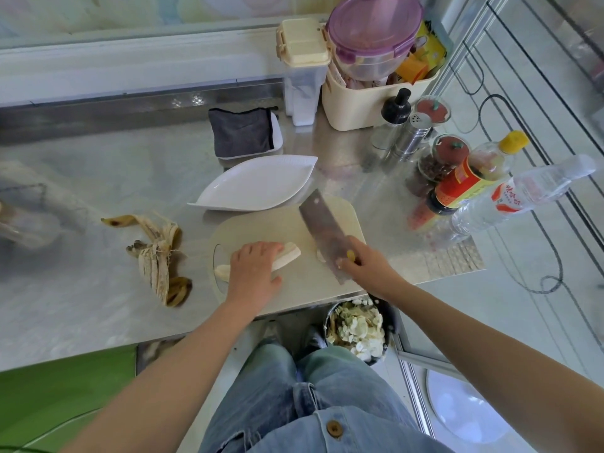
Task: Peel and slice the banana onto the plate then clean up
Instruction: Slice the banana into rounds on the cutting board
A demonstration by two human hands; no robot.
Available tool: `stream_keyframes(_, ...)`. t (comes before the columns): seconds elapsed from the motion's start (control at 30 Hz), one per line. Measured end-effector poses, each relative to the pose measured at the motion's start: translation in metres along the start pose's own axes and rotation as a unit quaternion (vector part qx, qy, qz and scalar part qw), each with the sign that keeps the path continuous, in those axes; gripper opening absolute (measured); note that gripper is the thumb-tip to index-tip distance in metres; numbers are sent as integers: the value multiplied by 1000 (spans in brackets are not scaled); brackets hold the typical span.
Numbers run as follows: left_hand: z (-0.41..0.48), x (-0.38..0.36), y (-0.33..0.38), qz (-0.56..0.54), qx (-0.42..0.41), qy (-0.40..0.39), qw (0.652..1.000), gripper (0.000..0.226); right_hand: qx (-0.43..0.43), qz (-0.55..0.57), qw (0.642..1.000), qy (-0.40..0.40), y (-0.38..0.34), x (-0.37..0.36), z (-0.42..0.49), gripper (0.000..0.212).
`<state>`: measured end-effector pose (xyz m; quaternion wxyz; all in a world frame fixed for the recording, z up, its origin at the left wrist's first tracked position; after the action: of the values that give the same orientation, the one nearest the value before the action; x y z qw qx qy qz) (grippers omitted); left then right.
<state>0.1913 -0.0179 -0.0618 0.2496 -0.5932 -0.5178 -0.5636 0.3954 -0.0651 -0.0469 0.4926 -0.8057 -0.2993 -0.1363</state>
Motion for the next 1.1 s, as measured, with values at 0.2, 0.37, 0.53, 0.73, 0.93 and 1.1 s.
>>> stream_keyframes(0.2, 6, -1, -7, -7, 10, 22, 1000, 40, 45, -125, 991, -33, 23, -2, -17, 9)
stream_keyframes(0.37, 5, 10, -20, -60, 41, 74, 995, 38, 67, -163, 981, -78, 41, 7, -23, 6)
stream_keyframes(0.53, 9, 12, -12, -49, 38, 68, 996, 34, 76, -233, 964, -107, 40, 16, -7, 5)
stream_keyframes(0.73, 11, 4, -15, -44, 58, 26, 997, 36, 51, -253, 965, -39, 28, 41, 19, 18)
stream_keyframes(0.93, 12, 0, -15, -17, 41, 20, 999, 38, 51, -236, 970, 19, 19, 53, 38, 13)
stream_keyframes(1.1, 12, 1, -16, -4, 32, 18, 999, 37, 87, -214, 973, 9, 11, 44, 33, 13)
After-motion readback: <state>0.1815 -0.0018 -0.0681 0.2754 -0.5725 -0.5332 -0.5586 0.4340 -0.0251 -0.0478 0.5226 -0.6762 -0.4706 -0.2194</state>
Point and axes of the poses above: each hand's wrist, its own z-axis towards the middle knuckle, its own x-axis out of the back of the hand, y = z × x, the point moved 7 cm from there along z, towards the middle knuckle, and after that the axes turned 6 degrees about -y, right-handed, at the moved point
